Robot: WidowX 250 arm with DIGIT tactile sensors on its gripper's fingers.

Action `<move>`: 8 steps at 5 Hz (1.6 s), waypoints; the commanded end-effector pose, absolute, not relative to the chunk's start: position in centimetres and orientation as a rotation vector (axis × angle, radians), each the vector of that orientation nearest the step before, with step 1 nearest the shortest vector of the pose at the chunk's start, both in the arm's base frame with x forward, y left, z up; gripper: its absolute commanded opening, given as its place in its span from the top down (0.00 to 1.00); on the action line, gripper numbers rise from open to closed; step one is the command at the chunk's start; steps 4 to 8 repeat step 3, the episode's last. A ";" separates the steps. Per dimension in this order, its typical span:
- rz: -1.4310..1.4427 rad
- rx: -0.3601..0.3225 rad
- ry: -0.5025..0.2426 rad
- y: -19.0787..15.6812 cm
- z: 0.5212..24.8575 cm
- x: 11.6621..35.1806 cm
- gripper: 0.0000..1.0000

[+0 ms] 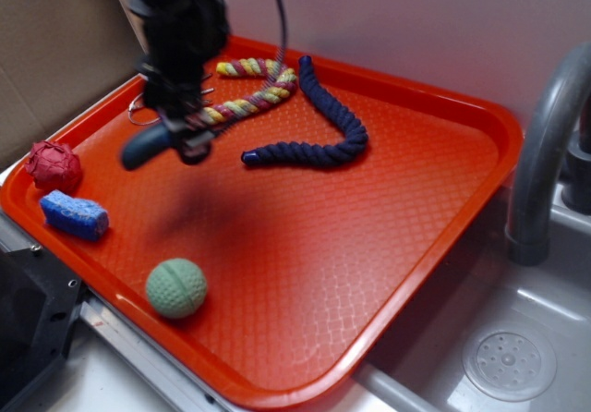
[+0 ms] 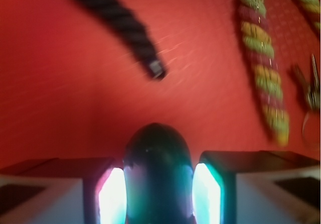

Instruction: Grab the plastic pickle.

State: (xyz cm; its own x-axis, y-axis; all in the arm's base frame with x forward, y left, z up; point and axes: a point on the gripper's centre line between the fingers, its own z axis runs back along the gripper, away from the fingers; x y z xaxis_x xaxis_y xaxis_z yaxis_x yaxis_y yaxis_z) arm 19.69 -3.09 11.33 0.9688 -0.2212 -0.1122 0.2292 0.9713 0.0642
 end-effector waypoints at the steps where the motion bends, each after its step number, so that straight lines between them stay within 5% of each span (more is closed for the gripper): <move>1: 0.170 0.017 0.054 -0.4 20.0 17.0 1.00; 2: 0.191 -0.025 -0.110 0.3 22.1 14.8 1.00; 8: 0.226 -0.022 -0.136 0.5 22.0 14.9 1.00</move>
